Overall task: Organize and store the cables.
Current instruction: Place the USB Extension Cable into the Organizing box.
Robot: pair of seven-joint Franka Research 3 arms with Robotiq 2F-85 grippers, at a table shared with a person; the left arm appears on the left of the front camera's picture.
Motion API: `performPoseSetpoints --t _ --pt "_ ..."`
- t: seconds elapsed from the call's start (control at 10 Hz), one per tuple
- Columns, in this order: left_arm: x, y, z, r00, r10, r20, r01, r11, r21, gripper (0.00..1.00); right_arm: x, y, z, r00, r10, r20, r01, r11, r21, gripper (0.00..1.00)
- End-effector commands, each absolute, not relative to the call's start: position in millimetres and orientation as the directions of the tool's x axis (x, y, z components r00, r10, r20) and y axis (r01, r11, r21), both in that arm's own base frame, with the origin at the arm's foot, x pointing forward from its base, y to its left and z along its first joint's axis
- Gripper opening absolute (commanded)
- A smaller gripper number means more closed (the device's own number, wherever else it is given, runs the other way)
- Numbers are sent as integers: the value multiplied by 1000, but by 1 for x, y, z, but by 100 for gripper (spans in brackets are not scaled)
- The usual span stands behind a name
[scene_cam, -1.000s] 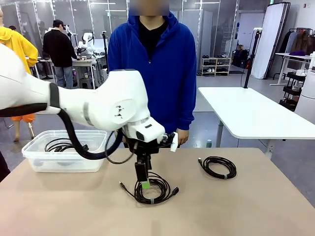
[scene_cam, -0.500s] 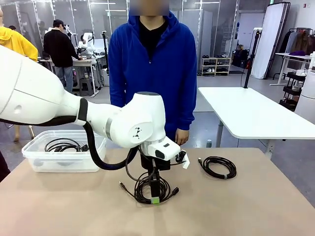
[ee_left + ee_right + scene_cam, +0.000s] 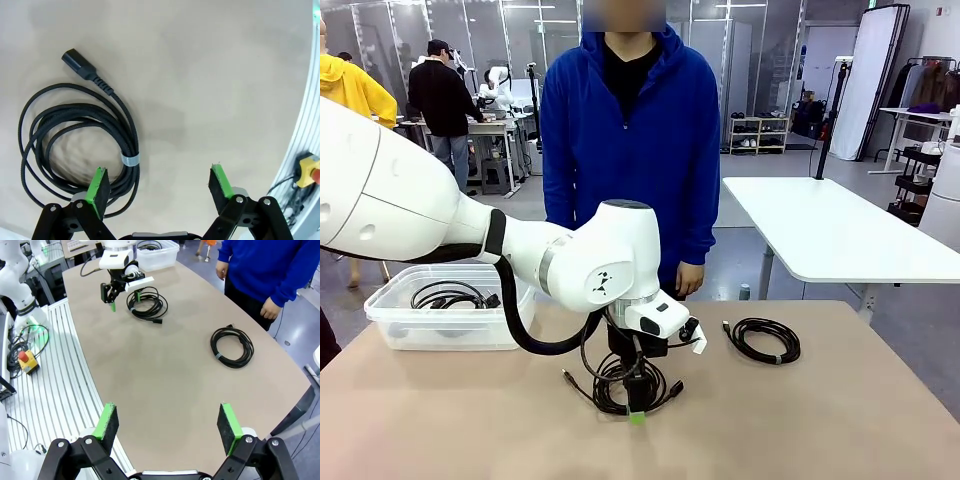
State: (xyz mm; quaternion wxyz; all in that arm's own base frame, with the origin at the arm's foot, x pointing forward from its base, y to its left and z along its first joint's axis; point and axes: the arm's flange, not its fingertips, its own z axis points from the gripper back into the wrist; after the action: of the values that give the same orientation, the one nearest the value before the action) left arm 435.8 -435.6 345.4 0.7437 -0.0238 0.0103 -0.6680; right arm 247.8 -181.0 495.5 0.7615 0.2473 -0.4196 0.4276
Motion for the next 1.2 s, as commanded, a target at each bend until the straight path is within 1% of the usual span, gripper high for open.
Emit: performPoseSetpoints --t 0.0,0.2,0.4,0.7,0.8,0.9,1.1 --pt "440 -432 335 123 -992 3 992 123 17 100 248 -181 496 261 447 856 -865 501 2 100" --pt "448 -429 323 109 -993 53 993 112 44 100 248 -181 496 261 447 856 -865 501 2 100" --pt "454 -428 312 81 -995 51 996 83 44 100 248 -181 496 261 447 856 -865 501 2 100" --pt "455 -426 305 87 -996 35 996 88 25 100 248 -181 496 261 447 856 -865 501 2 100" --pt "454 -427 306 85 -996 26 996 86 30 82 248 -181 496 261 447 856 -865 501 2 100" --pt "455 -429 307 86 -996 3 996 86 25 44 248 -181 496 261 447 856 -865 501 2 100" --pt "453 -429 310 80 -997 -2 997 80 17 0 248 -181 496 261 447 856 -865 501 2 100"
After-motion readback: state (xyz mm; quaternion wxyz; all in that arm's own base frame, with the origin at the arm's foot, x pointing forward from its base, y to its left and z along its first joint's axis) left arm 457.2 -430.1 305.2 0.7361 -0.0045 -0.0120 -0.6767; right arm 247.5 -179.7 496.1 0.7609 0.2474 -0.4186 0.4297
